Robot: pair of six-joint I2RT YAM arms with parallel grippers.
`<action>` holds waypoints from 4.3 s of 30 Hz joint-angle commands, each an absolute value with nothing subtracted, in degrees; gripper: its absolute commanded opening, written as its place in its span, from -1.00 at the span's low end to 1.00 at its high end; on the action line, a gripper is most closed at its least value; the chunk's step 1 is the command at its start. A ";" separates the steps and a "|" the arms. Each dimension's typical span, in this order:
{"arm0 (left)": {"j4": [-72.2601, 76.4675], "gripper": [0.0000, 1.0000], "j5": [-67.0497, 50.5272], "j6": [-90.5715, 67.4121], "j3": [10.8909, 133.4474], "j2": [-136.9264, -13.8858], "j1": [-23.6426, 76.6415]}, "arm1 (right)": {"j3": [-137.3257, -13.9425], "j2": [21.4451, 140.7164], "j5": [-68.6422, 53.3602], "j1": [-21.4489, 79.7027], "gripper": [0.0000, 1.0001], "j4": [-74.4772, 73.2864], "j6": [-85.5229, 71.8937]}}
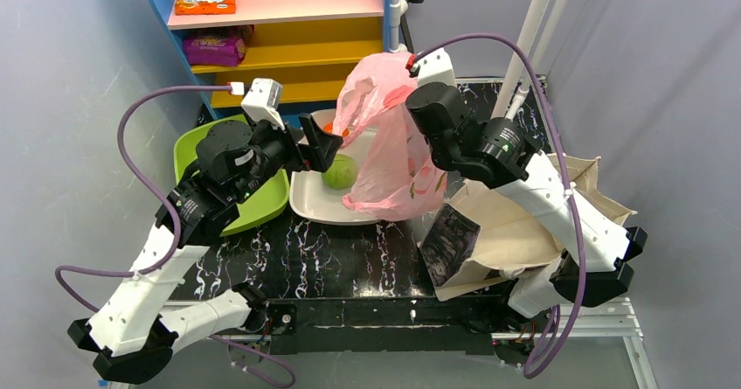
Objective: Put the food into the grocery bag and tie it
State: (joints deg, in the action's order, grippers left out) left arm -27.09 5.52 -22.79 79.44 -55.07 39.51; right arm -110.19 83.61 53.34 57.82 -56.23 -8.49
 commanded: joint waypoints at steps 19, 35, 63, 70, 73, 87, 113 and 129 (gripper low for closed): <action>-28.30 0.96 3.40 -25.11 69.94 -59.22 26.34 | -113.82 91.57 38.85 46.01 -0.97 -54.06 -12.56; -13.36 0.96 -3.67 -22.54 60.88 -71.04 25.60 | -112.67 93.21 14.15 34.55 -0.97 -52.87 -20.23; -3.58 0.97 4.85 -23.55 56.68 -87.34 25.58 | -106.99 91.54 5.10 32.02 -0.97 -50.54 -21.62; -5.65 0.96 6.70 -24.77 58.07 -92.20 25.58 | -105.43 90.93 4.10 31.90 -0.97 -49.84 -21.41; -5.46 0.96 6.60 -24.95 58.19 -93.76 25.57 | -104.75 90.71 3.70 31.88 -0.97 -49.41 -21.32; -5.18 0.56 2.91 -25.40 59.74 -98.30 25.57 | -104.43 91.03 3.12 31.55 -0.97 -49.19 -20.74; -18.83 -1.00 2.48 -23.97 58.86 -72.66 25.74 | -106.19 91.52 2.49 31.46 -0.97 -51.34 -24.00; -27.16 -1.00 5.51 -20.79 64.11 -56.92 38.47 | -109.69 92.54 3.58 31.50 -0.97 -53.03 -26.05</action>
